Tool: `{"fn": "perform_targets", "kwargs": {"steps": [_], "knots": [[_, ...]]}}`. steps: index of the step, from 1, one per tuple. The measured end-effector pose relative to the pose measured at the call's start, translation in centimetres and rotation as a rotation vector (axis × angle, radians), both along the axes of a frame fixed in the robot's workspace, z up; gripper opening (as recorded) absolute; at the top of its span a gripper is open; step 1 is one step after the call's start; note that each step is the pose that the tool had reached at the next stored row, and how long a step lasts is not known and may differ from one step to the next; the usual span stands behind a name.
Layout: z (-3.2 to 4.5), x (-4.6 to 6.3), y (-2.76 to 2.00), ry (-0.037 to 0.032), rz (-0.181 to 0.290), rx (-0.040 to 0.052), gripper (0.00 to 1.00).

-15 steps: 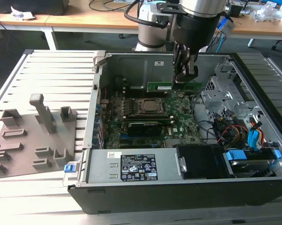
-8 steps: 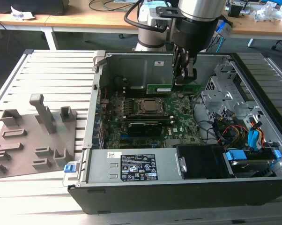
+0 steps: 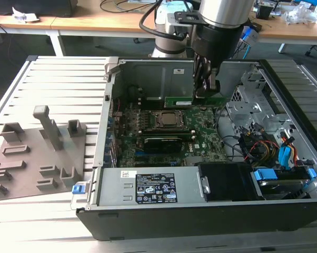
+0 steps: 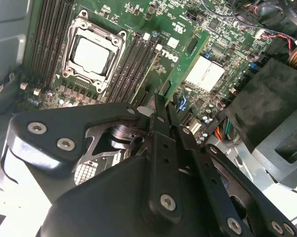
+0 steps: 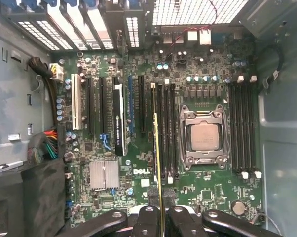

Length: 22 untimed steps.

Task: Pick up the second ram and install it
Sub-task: 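Insert the second ram into the second slot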

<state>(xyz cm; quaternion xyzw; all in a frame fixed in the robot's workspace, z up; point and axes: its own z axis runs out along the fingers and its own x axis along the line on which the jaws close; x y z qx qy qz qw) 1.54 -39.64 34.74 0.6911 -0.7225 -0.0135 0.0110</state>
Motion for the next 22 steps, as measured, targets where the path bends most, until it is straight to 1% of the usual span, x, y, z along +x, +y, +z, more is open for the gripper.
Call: {"fn": "perform_targets", "kwargs": {"steps": [6,16,19,22], "knots": [[-0.55,0.0,0.00,0.0000,0.000,0.0001,0.14],[-1.80,-0.1,0.00,-0.0001,0.000,0.0000,0.14],[-2.03,-0.2,0.00,0.0000,0.000,0.0001,0.14],[-2.50,-0.2,0.00,0.0000,0.000,0.0001,0.14]]}}
